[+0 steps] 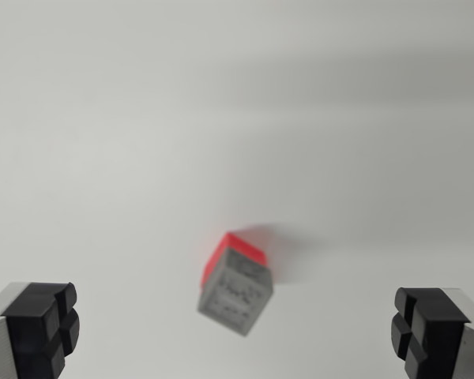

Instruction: Destack cube

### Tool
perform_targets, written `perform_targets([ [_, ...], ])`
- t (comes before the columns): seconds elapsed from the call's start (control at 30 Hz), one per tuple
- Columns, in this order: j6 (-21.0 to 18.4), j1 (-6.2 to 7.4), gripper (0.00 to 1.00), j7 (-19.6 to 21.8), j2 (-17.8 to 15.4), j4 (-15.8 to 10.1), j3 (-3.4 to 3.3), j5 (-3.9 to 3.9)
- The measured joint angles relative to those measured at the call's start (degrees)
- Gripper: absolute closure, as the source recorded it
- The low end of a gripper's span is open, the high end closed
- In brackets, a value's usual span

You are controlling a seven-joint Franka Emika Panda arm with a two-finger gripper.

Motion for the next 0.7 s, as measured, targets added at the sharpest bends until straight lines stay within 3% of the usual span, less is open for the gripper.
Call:
perform_targets([
  [0.7,0.5,0.00,0.00,0.7,-0.1,-0.9,0.00,0.00],
])
